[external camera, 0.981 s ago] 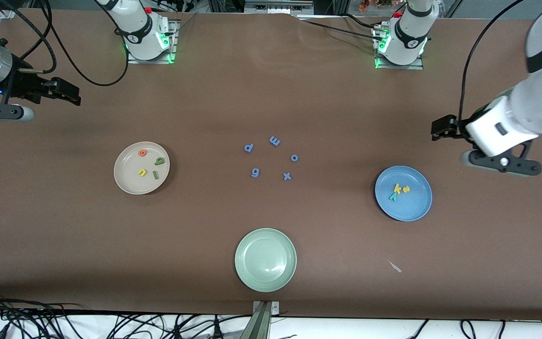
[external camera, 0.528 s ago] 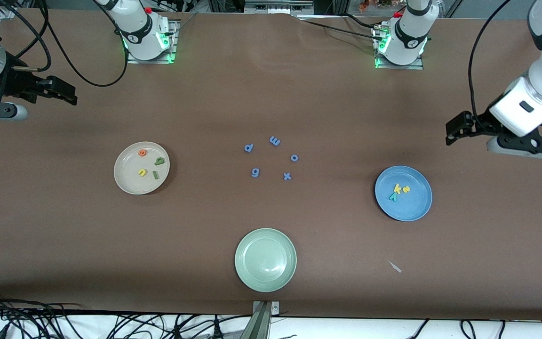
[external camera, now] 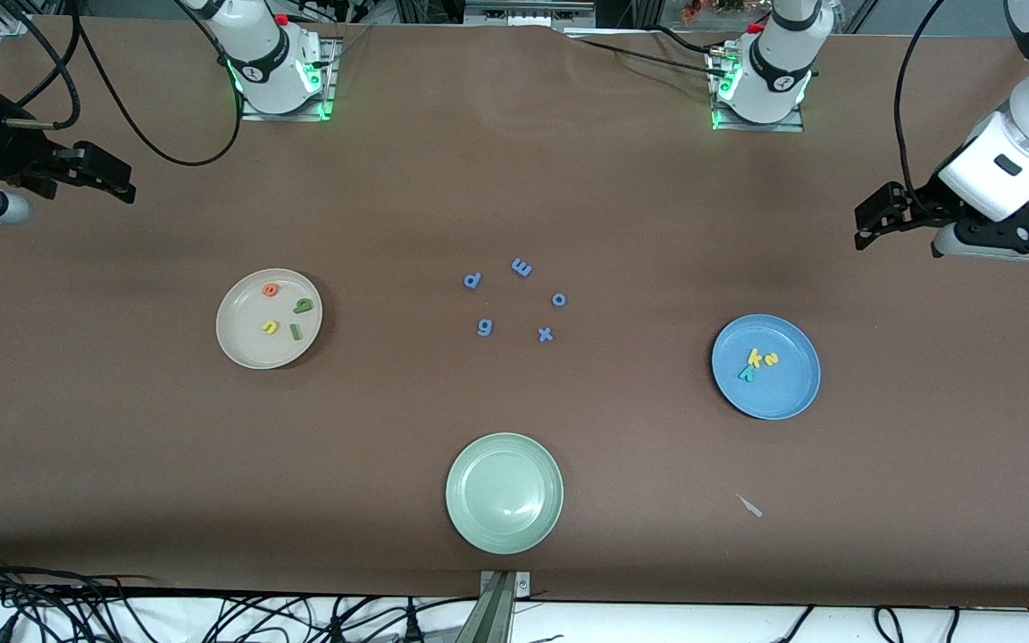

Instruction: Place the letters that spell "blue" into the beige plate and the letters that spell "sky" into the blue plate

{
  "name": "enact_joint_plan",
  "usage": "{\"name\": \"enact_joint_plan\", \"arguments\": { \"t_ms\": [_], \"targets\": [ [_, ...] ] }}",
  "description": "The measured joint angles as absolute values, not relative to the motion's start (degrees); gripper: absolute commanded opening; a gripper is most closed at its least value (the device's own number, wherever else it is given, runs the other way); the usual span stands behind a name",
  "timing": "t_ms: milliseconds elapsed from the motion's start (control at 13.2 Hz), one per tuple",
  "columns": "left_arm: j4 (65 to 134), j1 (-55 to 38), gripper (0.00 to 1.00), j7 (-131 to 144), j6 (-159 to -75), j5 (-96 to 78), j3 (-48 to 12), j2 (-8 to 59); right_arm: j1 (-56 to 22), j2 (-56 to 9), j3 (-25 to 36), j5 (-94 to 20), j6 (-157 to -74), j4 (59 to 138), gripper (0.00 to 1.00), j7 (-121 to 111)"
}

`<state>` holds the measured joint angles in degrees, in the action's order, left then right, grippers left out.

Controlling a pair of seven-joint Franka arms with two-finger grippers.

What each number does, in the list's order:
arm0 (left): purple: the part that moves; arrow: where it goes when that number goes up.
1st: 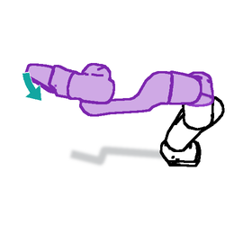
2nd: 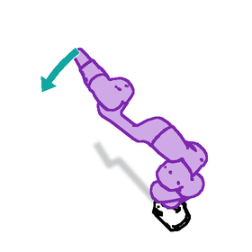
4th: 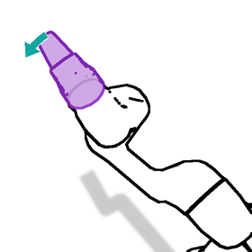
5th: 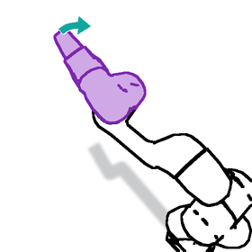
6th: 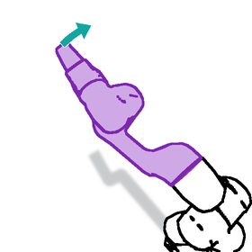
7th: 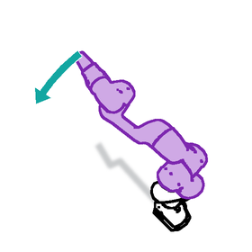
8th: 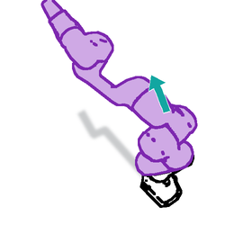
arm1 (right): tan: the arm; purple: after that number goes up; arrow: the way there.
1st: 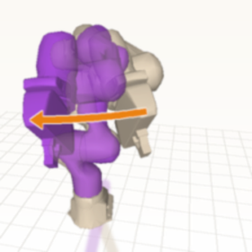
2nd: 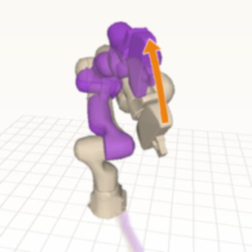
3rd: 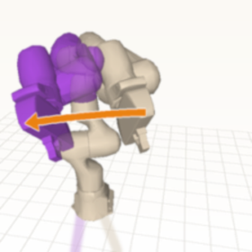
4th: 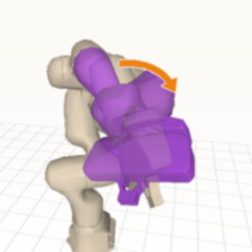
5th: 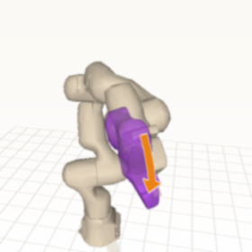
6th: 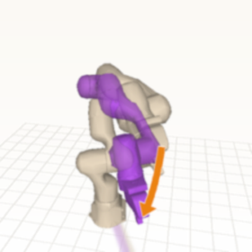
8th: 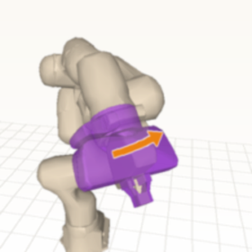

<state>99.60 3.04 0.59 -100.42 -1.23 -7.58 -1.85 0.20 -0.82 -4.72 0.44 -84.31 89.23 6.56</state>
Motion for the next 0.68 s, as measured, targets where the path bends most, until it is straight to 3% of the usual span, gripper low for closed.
{"name": "enact_joint_plan", "arguments": {
  "t_ms": [302,679],
  "targets": [
    [99.6,4.0,1.00,0.6,-100.4,-1.2,-9.1,-1.9,0.1,-1.1,-4.9,0.9,-84.5,89.2,1.00,6.5],
    [99.6,1.2,1.00,0.6,-100.4,-1.2,-6.6,-1.9,0.4,-2.1,-4.6,2.7,-85.4,89.2,1.00,6.5]
  ]
}}
